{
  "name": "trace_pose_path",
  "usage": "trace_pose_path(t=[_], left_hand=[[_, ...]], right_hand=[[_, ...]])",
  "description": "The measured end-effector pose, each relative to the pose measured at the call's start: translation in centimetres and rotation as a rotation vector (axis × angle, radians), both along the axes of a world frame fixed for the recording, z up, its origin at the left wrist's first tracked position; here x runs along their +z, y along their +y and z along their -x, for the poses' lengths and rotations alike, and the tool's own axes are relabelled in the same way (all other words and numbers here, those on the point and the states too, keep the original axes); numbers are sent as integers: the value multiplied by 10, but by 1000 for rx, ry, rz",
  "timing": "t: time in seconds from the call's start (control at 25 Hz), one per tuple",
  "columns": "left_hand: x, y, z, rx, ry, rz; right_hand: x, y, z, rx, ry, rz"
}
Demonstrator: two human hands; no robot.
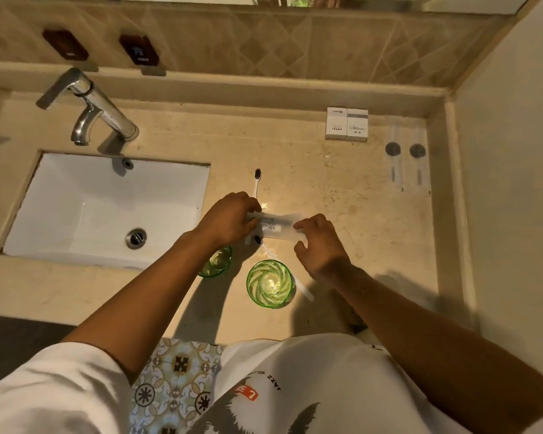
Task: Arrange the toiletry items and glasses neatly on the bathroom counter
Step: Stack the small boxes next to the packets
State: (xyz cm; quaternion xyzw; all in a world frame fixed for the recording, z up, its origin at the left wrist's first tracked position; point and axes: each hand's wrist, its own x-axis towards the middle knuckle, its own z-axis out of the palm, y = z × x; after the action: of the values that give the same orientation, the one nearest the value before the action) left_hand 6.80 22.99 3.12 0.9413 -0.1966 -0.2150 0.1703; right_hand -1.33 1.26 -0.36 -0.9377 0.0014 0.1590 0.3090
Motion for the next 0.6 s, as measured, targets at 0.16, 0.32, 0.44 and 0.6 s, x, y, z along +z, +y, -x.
trace_pose_path(t=[0.16, 0.32, 0.44, 0.6], left_hand=[[10, -12, 9, -73, 18, 19], [23, -61, 25, -239, 114, 122], [17, -111, 35, -409, 201, 82], [-1, -157, 51, -597, 284, -99]], right_hand=[[1, -20, 20, -40, -124, 34], [-2, -62, 74, -220, 15, 128], [0, -82, 114, -332, 125, 125], [2, -80, 146, -372, 271, 120]])
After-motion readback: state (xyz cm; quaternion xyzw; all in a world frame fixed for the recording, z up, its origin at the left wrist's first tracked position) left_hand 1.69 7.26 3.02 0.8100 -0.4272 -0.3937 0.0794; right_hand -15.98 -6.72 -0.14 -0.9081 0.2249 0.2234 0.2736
